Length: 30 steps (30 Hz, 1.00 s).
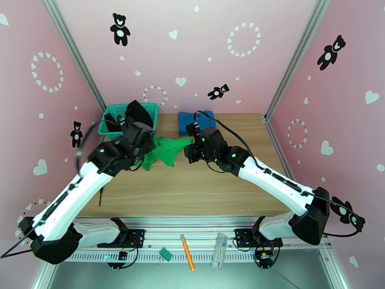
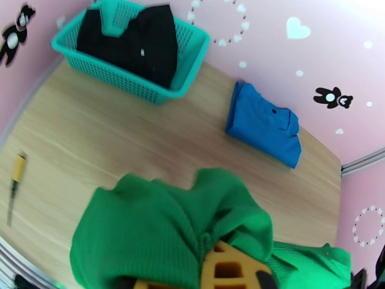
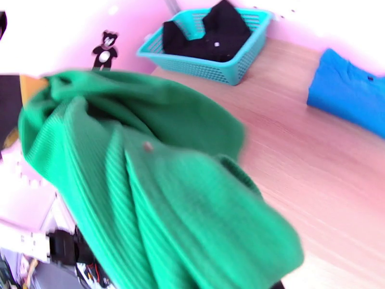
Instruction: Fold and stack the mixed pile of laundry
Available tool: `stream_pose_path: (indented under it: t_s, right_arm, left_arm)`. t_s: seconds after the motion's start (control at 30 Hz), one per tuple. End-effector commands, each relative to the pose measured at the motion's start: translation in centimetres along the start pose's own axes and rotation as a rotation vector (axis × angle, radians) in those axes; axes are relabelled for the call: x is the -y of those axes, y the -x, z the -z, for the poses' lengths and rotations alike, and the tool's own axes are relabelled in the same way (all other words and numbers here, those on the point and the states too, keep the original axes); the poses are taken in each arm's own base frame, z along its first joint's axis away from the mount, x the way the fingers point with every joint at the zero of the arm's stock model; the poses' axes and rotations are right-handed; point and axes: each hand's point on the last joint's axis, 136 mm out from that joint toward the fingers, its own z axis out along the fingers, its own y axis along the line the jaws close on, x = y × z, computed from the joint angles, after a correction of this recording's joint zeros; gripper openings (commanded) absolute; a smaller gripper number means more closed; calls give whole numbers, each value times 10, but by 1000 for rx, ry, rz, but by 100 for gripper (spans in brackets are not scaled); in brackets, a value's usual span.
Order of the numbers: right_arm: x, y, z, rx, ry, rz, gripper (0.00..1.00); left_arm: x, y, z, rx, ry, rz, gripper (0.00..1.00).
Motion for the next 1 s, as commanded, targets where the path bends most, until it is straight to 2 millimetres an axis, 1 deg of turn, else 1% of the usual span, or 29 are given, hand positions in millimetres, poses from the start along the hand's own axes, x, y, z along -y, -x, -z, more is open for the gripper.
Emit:
stream_pose_path:
  t_s: [0.0, 0.07, 0.13, 0.2, 0.23, 0.27, 0.3, 0.33, 0.37, 0.4, 0.43, 0.47, 0.53, 0.57, 0.67, 0.73, 0.77, 0.8, 0.9, 0.93, 0.97]
  right_arm:
    - [8, -31, 15, -164, -38, 72, 0]
    - [16, -35, 19, -183, -75, 87, 0]
    - [30, -44, 23, -214, -136, 90, 0]
    - [52, -56, 26, -243, -213, 80, 0]
    - [66, -66, 28, -262, -263, 72, 0]
    - [83, -76, 30, -286, -317, 60, 0]
    - [99, -88, 31, -315, -360, 46, 0]
    - [118, -102, 31, -351, -411, 26, 0]
    - [138, -116, 32, -387, -459, -1, 0]
    - [155, -131, 30, -424, -487, -25, 0]
    - [176, -145, 30, -457, -524, -61, 0]
    - [197, -158, 30, -488, -564, -96, 0]
    - [231, -178, 33, -541, -634, -143, 0]
    - [246, -184, 34, -561, -667, -157, 0]
    - [273, -192, 29, -593, -706, -193, 0]
    - [282, -191, 24, -602, -712, -213, 0]
    - [285, -187, 21, -598, -714, -213, 2]
    - [285, -184, 18, -591, -709, -213, 7]
    - [279, -169, 11, -546, -658, -226, 32]
    - [275, -165, 11, -527, -640, -229, 41]
    - [271, -160, 12, -508, -623, -231, 47]
  left_arm:
    - [-35, -5, 14, -50, 128, -146, 0]
    - [-30, -23, 4, -138, 127, -185, 0]
    - [-19, -49, -14, -231, 103, -213, 0]
    - [-6, -78, -36, -302, 81, -238, 0]
    - [4, -96, -49, -345, 61, -246, 0]
    - [15, -117, -62, -393, 35, -258, 5]
    - [23, -135, -73, -431, 24, -272, 20]
    - [33, -153, -83, -459, 14, -289, 39]
    - [41, -169, -92, -484, 15, -314, 63]
    - [48, -180, -98, -500, 18, -341, 81]
    - [53, -191, -104, -514, 32, -374, 95]
    - [60, -197, -107, -517, 38, -403, 99]
    - [67, -199, -109, -511, 48, -438, 99]
    - [69, -197, -108, -506, 48, -442, 98]
    - [68, -182, -102, -460, 57, -450, 99]
    - [57, -174, -100, -443, 91, -458, 98]
    - [49, -171, -99, -442, 114, -461, 99]
    - [41, -168, -99, -441, 135, -460, 99]
    - [5, -164, -99, -449, 215, -443, 98]
    - [-11, -166, -99, -458, 244, -426, 95]
    - [-27, -169, -100, -473, 267, -405, 93]
